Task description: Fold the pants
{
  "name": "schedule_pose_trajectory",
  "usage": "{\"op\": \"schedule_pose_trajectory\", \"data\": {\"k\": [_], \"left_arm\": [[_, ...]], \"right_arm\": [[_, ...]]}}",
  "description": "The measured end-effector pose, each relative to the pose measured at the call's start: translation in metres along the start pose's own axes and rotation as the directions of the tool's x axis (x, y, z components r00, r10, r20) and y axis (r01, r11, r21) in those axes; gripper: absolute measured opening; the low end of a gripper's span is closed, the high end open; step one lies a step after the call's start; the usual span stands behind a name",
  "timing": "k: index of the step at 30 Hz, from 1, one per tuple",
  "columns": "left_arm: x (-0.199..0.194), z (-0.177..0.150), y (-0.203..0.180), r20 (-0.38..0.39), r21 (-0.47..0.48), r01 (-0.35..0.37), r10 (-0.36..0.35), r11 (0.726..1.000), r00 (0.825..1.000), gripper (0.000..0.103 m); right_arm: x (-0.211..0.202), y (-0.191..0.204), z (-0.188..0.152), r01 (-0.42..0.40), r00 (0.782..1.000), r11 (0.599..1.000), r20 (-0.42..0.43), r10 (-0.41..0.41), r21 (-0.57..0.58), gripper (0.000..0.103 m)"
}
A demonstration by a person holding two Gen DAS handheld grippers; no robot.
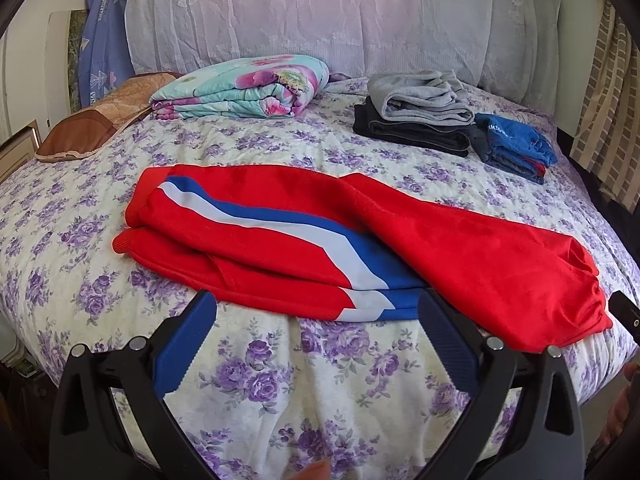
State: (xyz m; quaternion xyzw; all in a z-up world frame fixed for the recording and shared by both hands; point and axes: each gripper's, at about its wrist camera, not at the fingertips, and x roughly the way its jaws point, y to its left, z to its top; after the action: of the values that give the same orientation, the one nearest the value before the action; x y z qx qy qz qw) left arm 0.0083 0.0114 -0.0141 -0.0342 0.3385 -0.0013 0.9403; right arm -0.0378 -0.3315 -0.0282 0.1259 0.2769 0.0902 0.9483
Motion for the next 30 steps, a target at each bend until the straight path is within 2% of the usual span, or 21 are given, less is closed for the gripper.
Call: {"op": "schedule_pose_trajectory", "data": {"k": [30], "left_arm": [[0.0018,0.0000,0.0024,-0.002,-0.008,0.000,0.000,1.000,1.000,0.098]], "right_arm": [[0.0021,-0.0022,-0.0027,-0.001,1.000,1.000,-0.008,0.001,0.013,0.099]]}}
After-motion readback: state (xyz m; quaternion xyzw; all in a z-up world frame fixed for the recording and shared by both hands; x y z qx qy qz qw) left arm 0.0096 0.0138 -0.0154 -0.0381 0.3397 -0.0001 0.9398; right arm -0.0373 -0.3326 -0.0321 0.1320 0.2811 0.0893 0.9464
